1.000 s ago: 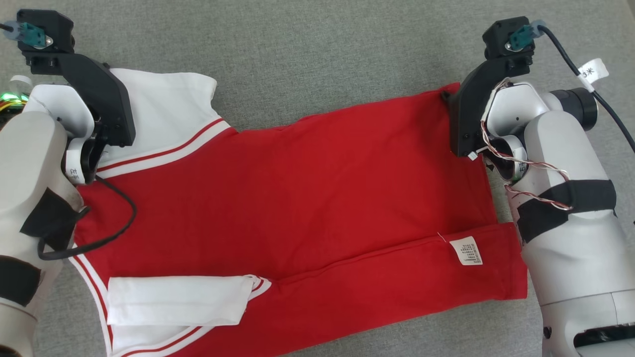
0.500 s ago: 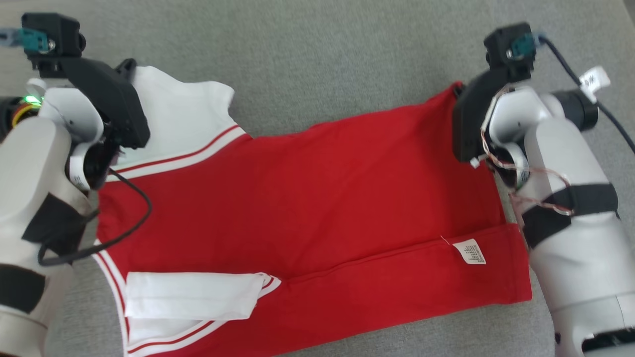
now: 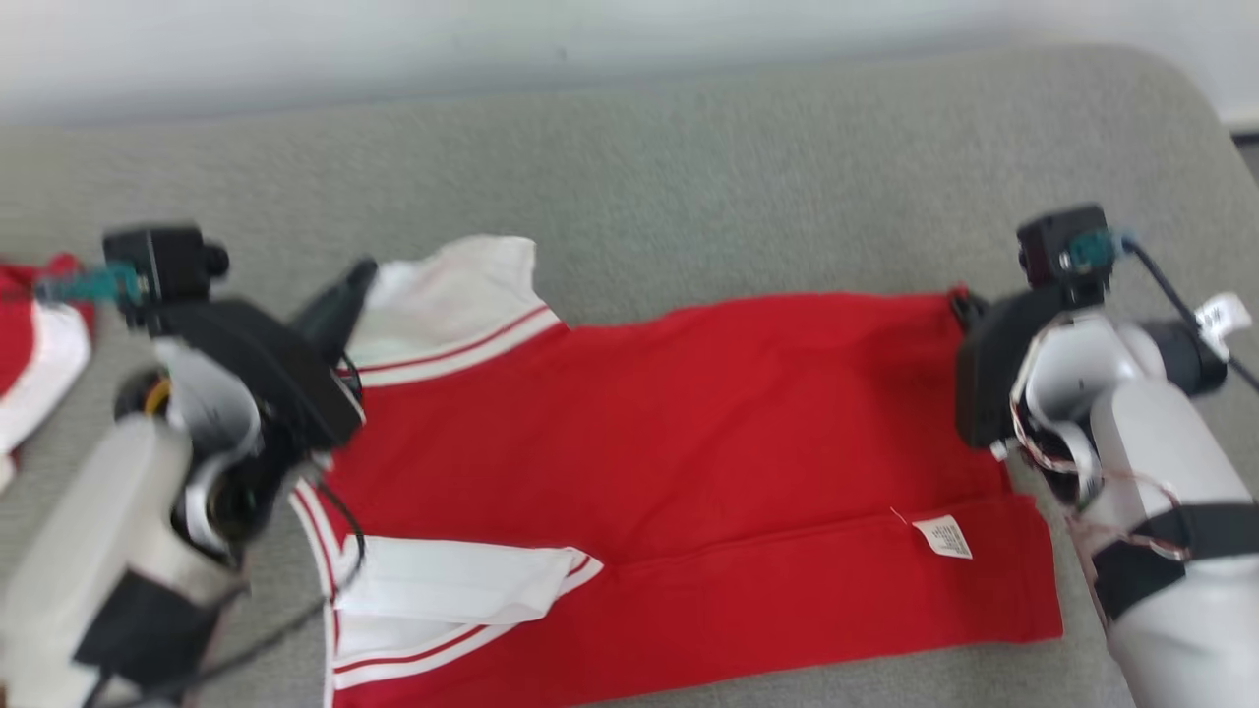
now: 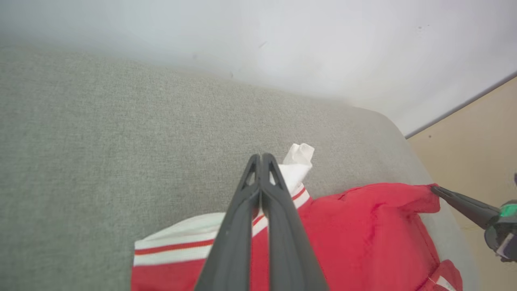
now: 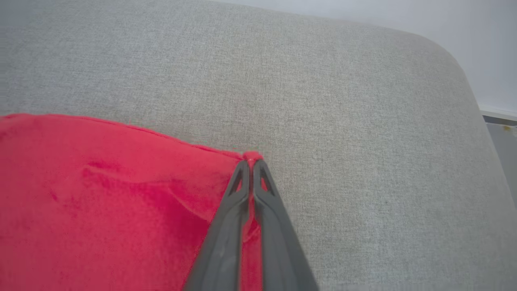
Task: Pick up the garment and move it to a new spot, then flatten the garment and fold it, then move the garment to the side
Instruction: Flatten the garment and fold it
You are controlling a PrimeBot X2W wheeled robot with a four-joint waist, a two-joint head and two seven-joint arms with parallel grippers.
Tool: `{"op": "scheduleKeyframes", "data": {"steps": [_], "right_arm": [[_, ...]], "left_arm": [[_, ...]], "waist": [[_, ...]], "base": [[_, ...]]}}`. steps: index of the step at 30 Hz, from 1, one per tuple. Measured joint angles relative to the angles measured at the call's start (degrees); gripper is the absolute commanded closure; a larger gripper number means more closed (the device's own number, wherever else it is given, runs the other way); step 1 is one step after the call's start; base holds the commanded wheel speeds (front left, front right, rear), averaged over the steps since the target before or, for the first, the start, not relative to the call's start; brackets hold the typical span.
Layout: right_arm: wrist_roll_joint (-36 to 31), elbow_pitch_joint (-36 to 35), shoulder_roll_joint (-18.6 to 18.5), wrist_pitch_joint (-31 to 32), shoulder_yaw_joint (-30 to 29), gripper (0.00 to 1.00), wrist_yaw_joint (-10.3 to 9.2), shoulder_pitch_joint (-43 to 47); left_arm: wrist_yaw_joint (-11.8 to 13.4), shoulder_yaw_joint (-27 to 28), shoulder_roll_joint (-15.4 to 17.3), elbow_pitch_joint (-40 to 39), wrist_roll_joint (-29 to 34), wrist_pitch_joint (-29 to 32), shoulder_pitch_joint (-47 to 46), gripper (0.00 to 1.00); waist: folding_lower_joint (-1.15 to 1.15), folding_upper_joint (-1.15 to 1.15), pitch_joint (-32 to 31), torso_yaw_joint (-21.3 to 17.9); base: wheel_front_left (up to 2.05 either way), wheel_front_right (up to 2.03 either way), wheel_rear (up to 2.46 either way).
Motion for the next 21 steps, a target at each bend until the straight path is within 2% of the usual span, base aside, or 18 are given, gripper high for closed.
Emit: {"op": "scheduleKeyframes", "data": {"steps": [6, 13, 21], "right_arm": [[0.76, -3.01, -1.86, -0.52, -1.65, 1.00, 0.00, 6.36], [0.05, -4.05, -3.71, -1.91, -0.65, 1.00, 0.00, 12.45], [-0.44, -3.32, -7.03, -2.77, 0.52, 1.00, 0.00, 15.82]], "left_arm": [[2.86, 0.15, 0.07, -9.96, -2.26, 0.16, 8.99, 1.00], [7.64, -0.52, -0.97, -17.44, -2.05, -3.67, 19.92, 1.00], [10.18, -1.33, -5.38, -21.12, -3.05, -8.54, 29.66, 1.00]], "waist": [[0.00, 0.00, -3.88, 2.27], [-0.01, -0.01, -6.98, 4.81], [-0.01, 0.00, -8.57, 7.34]], "base": [[0.00, 0.00, 0.00], [0.00, 0.00, 0.00], [0.00, 0.00, 0.00]]}}
